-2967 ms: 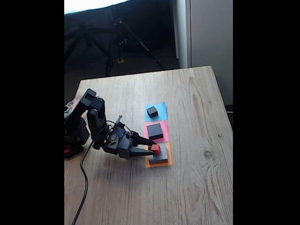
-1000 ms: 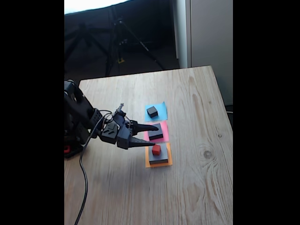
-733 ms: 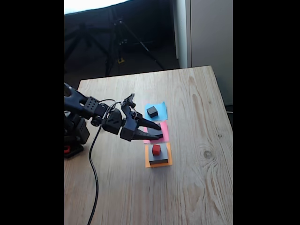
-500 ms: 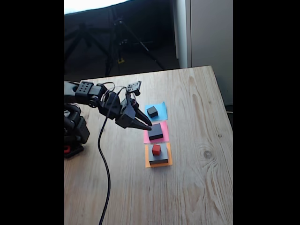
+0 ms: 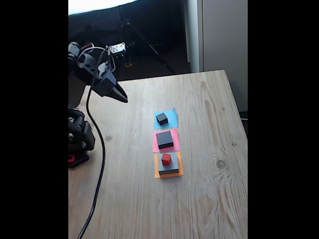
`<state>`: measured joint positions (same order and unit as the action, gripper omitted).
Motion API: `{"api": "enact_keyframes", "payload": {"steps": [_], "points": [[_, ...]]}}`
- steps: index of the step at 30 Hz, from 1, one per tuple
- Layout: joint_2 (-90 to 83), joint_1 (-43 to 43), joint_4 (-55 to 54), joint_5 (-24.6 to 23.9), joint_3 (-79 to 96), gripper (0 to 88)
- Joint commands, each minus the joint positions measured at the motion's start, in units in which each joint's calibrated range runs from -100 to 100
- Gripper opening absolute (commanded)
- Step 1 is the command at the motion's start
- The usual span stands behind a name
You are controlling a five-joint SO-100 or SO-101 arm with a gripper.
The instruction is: Tower of hanoi
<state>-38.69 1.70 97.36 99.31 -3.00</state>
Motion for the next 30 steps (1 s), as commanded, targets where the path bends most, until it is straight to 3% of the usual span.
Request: {"api": "enact_keyframes", "payload": {"steps": [1, 6, 10, 16, 21, 30], "points": [[-4.76, 5.61, 2.56, -3.32, -2.00, 0.3], [-6.73, 12.13, 2.56, -4.82, 1.36, 0.3], [-8.62, 15.30, 2.40, 0.36, 7.54, 1.8], [-12.86, 16.73, -4.89, 0.69, 21.27, 15.0], [-17.10, 15.72, -17.75, 0.69, 34.91, 22.1], [-18.54, 11.96, -54.34, 0.69, 63.36, 34.2]]}}
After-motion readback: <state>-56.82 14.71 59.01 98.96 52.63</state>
